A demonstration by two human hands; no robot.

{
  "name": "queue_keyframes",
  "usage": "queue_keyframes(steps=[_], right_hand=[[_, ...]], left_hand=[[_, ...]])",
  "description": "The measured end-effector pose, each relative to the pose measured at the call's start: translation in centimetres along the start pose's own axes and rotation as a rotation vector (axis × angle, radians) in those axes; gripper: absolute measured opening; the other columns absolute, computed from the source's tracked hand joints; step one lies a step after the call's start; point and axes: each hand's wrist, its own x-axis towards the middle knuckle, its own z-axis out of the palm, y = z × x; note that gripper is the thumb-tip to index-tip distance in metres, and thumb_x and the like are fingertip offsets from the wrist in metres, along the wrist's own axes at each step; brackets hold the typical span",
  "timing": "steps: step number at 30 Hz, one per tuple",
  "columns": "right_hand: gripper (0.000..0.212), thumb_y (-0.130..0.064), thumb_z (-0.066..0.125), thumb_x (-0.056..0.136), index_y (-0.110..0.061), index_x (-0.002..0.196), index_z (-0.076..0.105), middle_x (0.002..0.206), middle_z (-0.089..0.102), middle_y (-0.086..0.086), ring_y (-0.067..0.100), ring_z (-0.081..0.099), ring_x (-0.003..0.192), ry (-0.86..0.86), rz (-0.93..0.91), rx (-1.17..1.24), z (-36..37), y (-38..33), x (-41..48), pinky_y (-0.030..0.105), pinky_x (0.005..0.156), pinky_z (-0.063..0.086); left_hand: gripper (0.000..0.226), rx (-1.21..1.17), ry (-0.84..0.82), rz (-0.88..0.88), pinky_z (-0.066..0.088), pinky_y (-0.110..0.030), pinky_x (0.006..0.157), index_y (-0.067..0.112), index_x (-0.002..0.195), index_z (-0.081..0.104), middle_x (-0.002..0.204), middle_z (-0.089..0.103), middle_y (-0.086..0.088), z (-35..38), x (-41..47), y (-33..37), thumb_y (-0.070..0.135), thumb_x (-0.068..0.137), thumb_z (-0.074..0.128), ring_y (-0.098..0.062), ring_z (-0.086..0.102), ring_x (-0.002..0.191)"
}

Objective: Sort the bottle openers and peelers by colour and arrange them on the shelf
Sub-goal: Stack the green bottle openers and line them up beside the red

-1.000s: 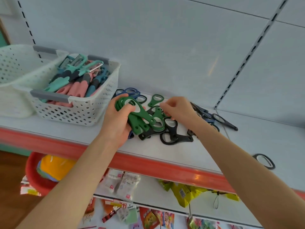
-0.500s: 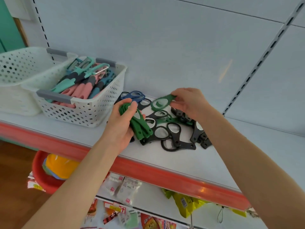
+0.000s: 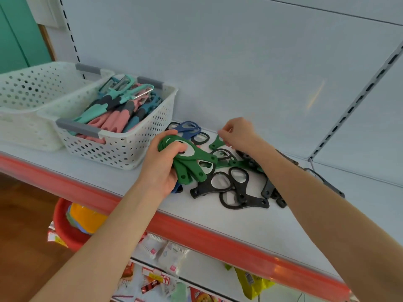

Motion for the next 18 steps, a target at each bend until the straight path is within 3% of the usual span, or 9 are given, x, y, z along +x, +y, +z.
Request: queue_keyframes(steps=[2,4,7,10,13,16,18], right_hand=[[0.034,-0.03,0.055,0.089,0.002,0.097,0.062,0.096,0.064,0.015,0.031,0.061,0.091,-0.066,0.01,-0.204,1.3,-0.5,1.2,0.033,0.073,0.049],[0.042,-0.045,0.056,0.087,-0.003,0.095,0.057,0.091,0.056,0.011,0.029,0.058,0.092,-0.107,0.037,-0.368,2.1,-0.8,1.6,0.03,0.068,0.041],[0.042,-0.046,0.061,0.083,-0.008,0.099,0.053,0.09,0.05,0.008,0.028,0.053,0.089,-0.123,0.076,-0.417,2.1,-0.8,1.8,0.03,0.07,0.038],[0.031,-0.03,0.066,0.078,-0.007,0.091,0.05,0.091,0.053,0.01,0.03,0.055,0.089,-0.154,0.111,-0.331,1.7,-0.6,1.8,0.03,0.069,0.04],[0.021,-0.016,0.065,0.076,0.0,0.084,0.055,0.087,0.063,0.015,0.031,0.061,0.081,-0.118,0.152,-0.13,1.2,0.2,1.8,0.034,0.073,0.053],[0.024,-0.005,0.061,0.077,0.011,0.095,0.064,0.09,0.069,0.025,0.031,0.067,0.074,0.003,0.192,0.06,-0.1,1.3,1.0,0.045,0.079,0.056],[0.024,-0.001,0.059,0.079,0.011,0.099,0.064,0.085,0.068,0.024,0.022,0.063,0.059,0.069,0.182,0.194,-1.4,1.6,-0.2,0.039,0.073,0.058]], left_hand=[[0.031,-0.004,0.008,0.018,0.058,-0.042,0.064,0.015,0.101,0.053,0.105,0.058,-0.03,-0.2,-0.1,0.2,-0.01,0.083,0.048,-0.037,0.065,0.088],[0.028,0.006,0.014,0.03,0.057,-0.04,0.061,0.015,0.101,0.054,0.097,0.06,-0.023,-0.5,0.0,0.2,-0.007,0.084,0.051,-0.035,0.065,0.085],[0.009,-0.006,0.014,0.008,0.057,-0.039,0.06,0.015,0.095,0.057,0.088,0.063,-0.016,-0.8,0.1,0.3,0.011,0.088,0.058,-0.031,0.068,0.076],[0.02,0.026,0.024,-0.024,0.057,-0.032,0.056,0.014,0.095,0.056,0.084,0.063,-0.011,-0.9,0.5,0.3,0.033,0.09,0.055,-0.022,0.067,0.067],[0.031,0.045,0.014,-0.091,0.056,-0.029,0.056,0.016,0.092,0.054,0.079,0.059,-0.011,-0.6,0.8,0.3,0.046,0.09,0.049,-0.021,0.062,0.068],[0.034,0.05,-0.017,-0.133,0.056,-0.031,0.062,0.016,0.09,0.055,0.076,0.055,-0.008,0.0,1.0,0.4,0.049,0.087,0.05,-0.019,0.058,0.067],[0.029,0.045,-0.066,-0.134,0.054,-0.03,0.063,0.015,0.084,0.055,0.063,0.056,-0.004,0.5,1.1,0.2,0.044,0.087,0.054,-0.015,0.056,0.058]])
